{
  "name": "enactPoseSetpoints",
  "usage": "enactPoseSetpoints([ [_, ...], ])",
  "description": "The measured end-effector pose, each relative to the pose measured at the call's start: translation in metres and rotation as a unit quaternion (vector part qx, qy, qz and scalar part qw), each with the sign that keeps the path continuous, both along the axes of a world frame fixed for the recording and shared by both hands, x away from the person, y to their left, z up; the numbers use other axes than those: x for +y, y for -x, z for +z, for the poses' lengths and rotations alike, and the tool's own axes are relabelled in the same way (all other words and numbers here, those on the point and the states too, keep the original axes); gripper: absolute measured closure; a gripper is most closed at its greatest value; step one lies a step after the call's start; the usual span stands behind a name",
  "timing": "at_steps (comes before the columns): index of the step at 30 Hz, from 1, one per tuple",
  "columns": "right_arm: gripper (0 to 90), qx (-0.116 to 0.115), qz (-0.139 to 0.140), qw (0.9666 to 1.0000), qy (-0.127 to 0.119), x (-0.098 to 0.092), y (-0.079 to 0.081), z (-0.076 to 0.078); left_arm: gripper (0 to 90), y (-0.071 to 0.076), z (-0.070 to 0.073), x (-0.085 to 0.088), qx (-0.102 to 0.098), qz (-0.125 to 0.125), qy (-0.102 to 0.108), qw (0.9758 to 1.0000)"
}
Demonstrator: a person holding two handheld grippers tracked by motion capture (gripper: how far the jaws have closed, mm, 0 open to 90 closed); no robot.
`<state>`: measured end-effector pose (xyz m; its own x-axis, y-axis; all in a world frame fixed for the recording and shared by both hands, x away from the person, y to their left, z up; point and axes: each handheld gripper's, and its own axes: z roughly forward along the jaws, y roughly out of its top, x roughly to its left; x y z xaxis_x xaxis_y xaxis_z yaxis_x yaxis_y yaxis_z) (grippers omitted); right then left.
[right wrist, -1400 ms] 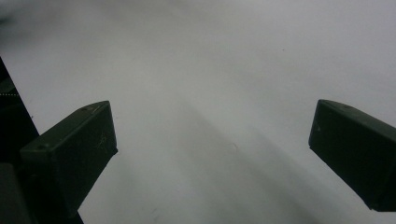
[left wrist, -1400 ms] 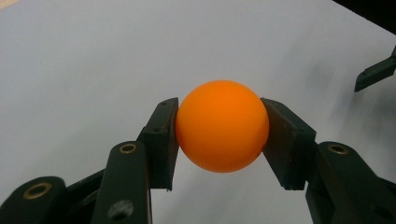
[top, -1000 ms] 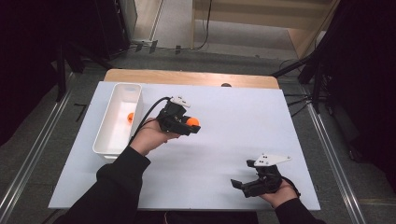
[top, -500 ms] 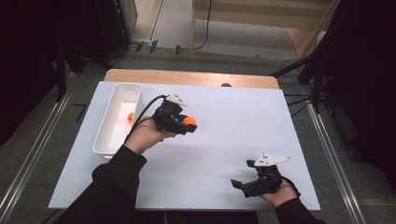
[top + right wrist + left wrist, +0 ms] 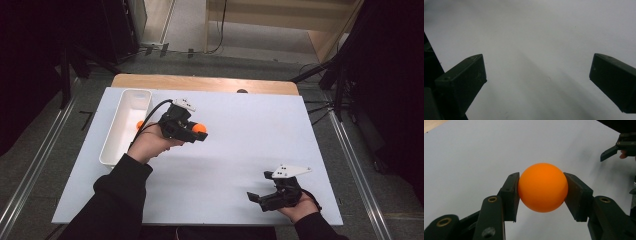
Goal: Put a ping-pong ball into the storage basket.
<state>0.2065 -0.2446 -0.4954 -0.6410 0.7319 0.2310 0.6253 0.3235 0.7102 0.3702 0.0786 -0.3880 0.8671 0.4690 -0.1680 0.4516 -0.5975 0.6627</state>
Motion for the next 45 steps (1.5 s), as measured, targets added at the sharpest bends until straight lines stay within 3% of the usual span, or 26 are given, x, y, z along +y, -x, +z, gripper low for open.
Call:
enactPoseSetpoints([
  [10,0.0,0.001,-0.001,1.0,0.0,0.0,0.0,0.0,50.1,-0.003,0.006,0.012,-0.006,0.013,-0.008,0.9999],
  [31,0.0,0.001,-0.001,1.0,0.0,0.0,0.0,0.0,50.1,-0.008,0.017,0.036,-0.016,0.037,-0.005,0.9992],
  [45,0.0,0.001,0.0,1.0,0.0,0.0,0.0,0.0,50.1,-0.01,0.019,0.047,-0.013,0.045,-0.005,0.9989],
])
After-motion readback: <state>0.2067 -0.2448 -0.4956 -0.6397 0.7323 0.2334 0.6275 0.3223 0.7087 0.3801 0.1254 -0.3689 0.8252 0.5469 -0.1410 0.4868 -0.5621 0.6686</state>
